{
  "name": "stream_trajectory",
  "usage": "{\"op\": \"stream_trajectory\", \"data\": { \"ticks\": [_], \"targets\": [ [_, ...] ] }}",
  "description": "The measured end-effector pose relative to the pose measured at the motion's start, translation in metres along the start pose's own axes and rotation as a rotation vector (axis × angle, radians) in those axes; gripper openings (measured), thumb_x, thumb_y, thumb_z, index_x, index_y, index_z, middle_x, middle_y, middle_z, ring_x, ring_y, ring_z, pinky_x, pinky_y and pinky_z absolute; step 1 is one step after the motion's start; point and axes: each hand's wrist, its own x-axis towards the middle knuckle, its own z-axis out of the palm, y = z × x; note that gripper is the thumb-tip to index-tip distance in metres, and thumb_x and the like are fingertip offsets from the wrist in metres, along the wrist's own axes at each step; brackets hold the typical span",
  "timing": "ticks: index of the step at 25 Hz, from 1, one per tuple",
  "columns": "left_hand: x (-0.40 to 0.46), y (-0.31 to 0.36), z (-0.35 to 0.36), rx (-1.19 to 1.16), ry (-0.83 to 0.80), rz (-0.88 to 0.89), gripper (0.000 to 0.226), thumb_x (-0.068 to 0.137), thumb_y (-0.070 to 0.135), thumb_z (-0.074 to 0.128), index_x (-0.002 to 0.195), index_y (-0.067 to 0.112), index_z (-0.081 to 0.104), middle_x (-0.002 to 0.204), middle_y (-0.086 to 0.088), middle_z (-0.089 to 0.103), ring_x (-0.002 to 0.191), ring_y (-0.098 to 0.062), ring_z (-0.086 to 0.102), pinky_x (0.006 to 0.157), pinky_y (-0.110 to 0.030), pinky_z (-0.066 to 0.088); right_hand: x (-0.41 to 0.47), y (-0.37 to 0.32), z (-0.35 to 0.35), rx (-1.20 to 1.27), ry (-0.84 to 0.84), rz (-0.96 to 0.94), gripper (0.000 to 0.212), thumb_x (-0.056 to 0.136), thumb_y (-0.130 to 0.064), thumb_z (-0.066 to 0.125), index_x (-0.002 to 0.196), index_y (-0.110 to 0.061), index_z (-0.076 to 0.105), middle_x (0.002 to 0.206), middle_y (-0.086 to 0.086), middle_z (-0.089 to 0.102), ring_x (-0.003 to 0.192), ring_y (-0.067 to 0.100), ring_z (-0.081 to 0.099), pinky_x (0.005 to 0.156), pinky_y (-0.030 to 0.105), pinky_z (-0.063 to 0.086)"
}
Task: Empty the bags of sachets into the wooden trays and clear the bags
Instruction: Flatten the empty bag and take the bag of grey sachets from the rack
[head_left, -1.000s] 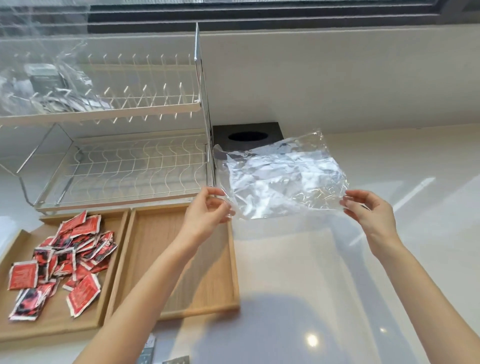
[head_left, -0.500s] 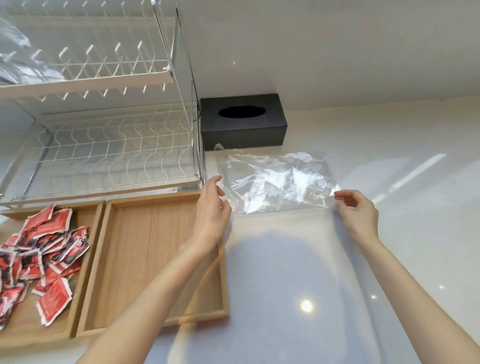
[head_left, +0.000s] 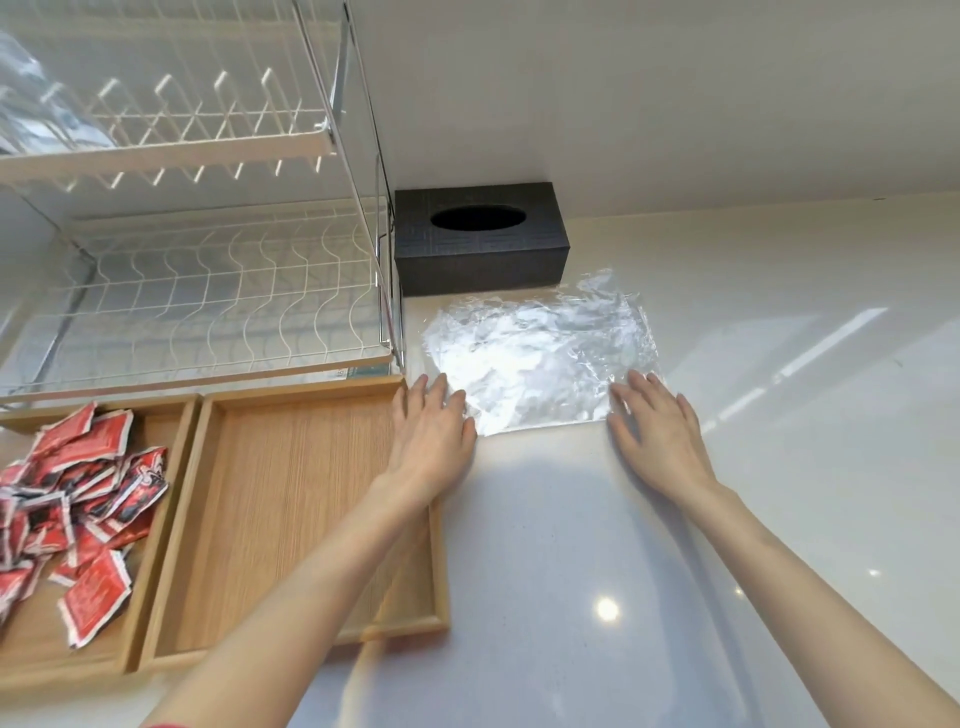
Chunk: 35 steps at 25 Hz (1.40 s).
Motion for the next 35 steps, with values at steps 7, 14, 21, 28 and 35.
{"op": "stream_trajectory", "data": {
  "ticks": [7, 14, 21, 28, 35],
  "targets": [
    [-0.018, -0.003, -0.024, -0.007, 0.043, 0.022, 0.049, 0.094, 0.028, 0.032, 0.141, 0.016, 0.027, 0.154, -0.007, 0.017, 0.143, -0.025, 0.007, 0.114, -0.043, 0.003, -0.013, -0.031, -0.014, 0.011, -0.047, -0.055, 0.053, 0.093, -0.027, 0.044, 0.143, -0.019, 0.027, 0.156, 0.003, 0.015, 0.145, 0.016, 0.007, 0.116, 0.037, 0.001],
    [-0.061, -0.015, -0.074, 0.001, 0.172, 0.050, 0.053, 0.093, 0.033, 0.033, 0.143, 0.019, 0.022, 0.154, -0.007, 0.018, 0.144, -0.025, 0.006, 0.114, -0.044, -0.001, -0.044, -0.098, -0.045, -0.019, 0.005, -0.177, 0.060, 0.091, -0.031, 0.047, 0.145, -0.023, 0.021, 0.157, 0.001, 0.012, 0.145, 0.016, 0.002, 0.116, 0.037, -0.002],
    [-0.110, -0.050, -0.130, 0.027, 0.293, 0.048, 0.057, 0.093, 0.040, 0.032, 0.145, 0.022, 0.017, 0.155, -0.007, 0.014, 0.144, -0.025, 0.004, 0.115, -0.045, -0.002, -0.074, -0.166, -0.072, -0.043, 0.068, -0.319, 0.060, 0.092, -0.034, 0.045, 0.145, -0.025, 0.020, 0.157, -0.001, 0.010, 0.145, 0.015, 0.000, 0.116, 0.037, -0.003],
    [-0.134, -0.092, -0.180, 0.028, 0.374, 0.014, 0.058, 0.093, 0.041, 0.033, 0.145, 0.022, 0.016, 0.155, -0.006, 0.014, 0.144, -0.023, 0.006, 0.116, -0.044, 0.000, -0.081, -0.230, -0.097, 0.021, 0.097, -0.417, 0.063, 0.090, -0.036, 0.050, 0.145, -0.025, 0.021, 0.157, -0.003, 0.011, 0.145, 0.012, 0.001, 0.116, 0.035, -0.001],
    [-0.149, -0.138, -0.239, -0.272, 0.501, 0.072, 0.055, 0.092, 0.034, 0.042, 0.142, 0.015, 0.027, 0.150, -0.006, 0.031, 0.139, -0.020, 0.027, 0.114, -0.039, 0.022, -0.078, -0.298, -0.125, 0.194, 0.073, -0.479, 0.062, 0.089, -0.034, 0.054, 0.143, -0.022, 0.027, 0.155, -0.001, 0.020, 0.143, 0.014, 0.018, 0.118, 0.036, 0.014]
  ]
}}
